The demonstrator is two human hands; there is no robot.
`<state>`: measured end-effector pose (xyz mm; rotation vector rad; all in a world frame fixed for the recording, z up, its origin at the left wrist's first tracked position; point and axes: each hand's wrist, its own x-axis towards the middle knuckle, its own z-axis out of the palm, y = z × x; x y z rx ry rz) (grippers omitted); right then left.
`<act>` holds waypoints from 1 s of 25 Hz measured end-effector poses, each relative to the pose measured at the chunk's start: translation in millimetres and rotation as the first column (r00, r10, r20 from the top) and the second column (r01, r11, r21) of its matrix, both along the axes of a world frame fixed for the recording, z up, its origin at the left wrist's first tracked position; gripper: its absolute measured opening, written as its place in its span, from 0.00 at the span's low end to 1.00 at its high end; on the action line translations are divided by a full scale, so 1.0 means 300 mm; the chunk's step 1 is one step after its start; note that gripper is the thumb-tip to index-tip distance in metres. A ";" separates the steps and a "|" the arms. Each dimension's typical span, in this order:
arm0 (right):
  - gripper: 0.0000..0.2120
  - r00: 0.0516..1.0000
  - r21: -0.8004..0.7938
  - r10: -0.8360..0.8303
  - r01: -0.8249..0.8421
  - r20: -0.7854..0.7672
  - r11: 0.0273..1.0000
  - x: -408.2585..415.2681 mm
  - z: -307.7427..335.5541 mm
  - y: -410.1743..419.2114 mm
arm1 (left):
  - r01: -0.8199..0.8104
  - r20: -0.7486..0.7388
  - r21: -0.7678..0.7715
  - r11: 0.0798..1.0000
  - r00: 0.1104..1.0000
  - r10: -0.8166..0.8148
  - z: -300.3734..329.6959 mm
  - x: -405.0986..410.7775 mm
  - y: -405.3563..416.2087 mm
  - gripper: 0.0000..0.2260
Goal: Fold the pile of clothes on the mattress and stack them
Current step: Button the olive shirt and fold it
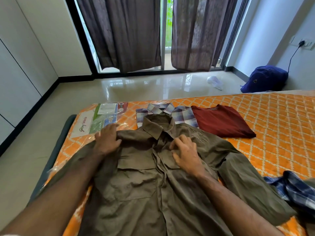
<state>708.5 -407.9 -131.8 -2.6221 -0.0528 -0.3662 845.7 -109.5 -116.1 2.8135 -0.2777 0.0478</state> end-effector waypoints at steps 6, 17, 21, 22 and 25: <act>0.09 0.933 0.094 0.228 -0.209 -0.279 0.973 0.019 -0.067 0.143 | -0.146 -0.294 -0.056 0.988 0.948 0.124 -0.034 0.083 0.207 0.21; 0.07 0.956 0.777 0.072 0.187 -0.286 0.601 0.048 0.132 0.411 | 0.271 0.021 -0.433 0.859 0.956 -0.291 0.221 -0.168 0.085 0.03; 0.14 0.924 0.898 0.047 0.355 -0.379 0.260 -0.027 0.323 0.388 | 0.474 0.022 -0.460 0.751 0.851 -0.525 0.334 -0.397 -0.073 0.08; 0.11 0.917 0.882 0.034 0.372 -0.397 0.290 -0.053 0.348 0.364 | 0.515 -0.036 -0.463 0.721 0.802 -0.596 0.356 -0.434 -0.096 0.10; 0.10 0.927 0.873 -0.069 0.370 -0.368 0.316 -0.139 0.463 0.258 | 0.558 -0.117 -0.510 0.655 0.709 -0.695 0.490 -0.507 -0.130 0.11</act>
